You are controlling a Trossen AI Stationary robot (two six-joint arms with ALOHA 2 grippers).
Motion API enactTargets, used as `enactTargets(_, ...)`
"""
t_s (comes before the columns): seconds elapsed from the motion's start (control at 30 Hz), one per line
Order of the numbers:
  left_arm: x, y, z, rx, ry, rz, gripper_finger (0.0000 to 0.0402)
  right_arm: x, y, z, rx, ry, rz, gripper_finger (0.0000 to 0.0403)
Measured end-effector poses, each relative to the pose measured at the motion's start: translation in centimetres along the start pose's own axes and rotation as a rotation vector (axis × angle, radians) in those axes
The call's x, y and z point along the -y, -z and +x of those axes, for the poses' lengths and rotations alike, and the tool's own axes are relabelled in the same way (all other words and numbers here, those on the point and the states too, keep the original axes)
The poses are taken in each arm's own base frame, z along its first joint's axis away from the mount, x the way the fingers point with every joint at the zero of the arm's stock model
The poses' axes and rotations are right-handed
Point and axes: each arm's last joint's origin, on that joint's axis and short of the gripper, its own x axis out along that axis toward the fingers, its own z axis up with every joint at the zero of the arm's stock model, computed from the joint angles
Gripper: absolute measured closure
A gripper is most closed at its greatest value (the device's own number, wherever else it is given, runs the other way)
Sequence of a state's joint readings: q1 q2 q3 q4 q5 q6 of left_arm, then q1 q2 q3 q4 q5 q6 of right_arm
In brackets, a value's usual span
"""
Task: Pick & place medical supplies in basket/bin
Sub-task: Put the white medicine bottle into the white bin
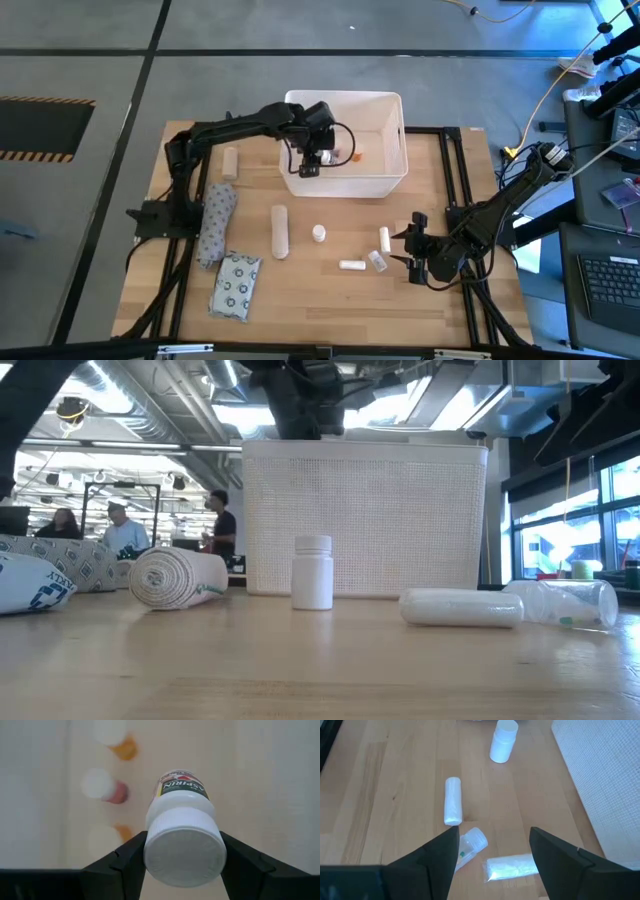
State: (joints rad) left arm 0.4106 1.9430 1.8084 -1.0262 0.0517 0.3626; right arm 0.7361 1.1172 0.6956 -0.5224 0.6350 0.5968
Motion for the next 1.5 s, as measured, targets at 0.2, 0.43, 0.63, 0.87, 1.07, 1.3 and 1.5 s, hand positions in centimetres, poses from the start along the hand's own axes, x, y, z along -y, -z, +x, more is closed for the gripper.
enactTargets(0.2, -0.7, 0.5, 1.4, -0.007, 0.127, -0.037, 0.0199, 0.0, 0.0, 0.0, -0.001, 0.0, 0.0, 0.0159)
enactTargets(0.43, -2.6, 1.5, 1.6, -0.043, 0.055, -0.098, 0.0201, 0.0, 0.0, 0.0, -0.001, 0.0, 0.0, 0.0159)
enactTargets(0.63, -3.5, 1.4, 0.6, -0.011, 0.022, -0.144, 0.0199, 0.0, 0.0, 0.0, -0.001, 0.001, -0.002, 0.0159)
enactTargets(0.87, -3.1, 1.6, 0.9, -0.065, 0.004, -0.116, 0.0199, 0.0, 0.0, 0.0, -0.002, 0.002, -0.004, 0.0159)
enactTargets(1.07, -3.0, 1.5, 1.4, -0.078, 0.011, -0.116, 0.0202, 0.0, 0.0, 0.0, -0.003, 0.002, -0.005, 0.016)
enactTargets(1.3, -3.1, 1.8, 4.0, -0.14, 0.039, -0.123, 0.0197, 0.0, 0.0, 0.0, -0.002, 0.002, -0.003, 0.016)
enactTargets(1.5, -3.4, 2.1, 6.2, -0.212, 0.004, -0.12, 0.0196, 0.0, 0.0, 0.0, -0.002, 0.002, -0.002, 0.016)
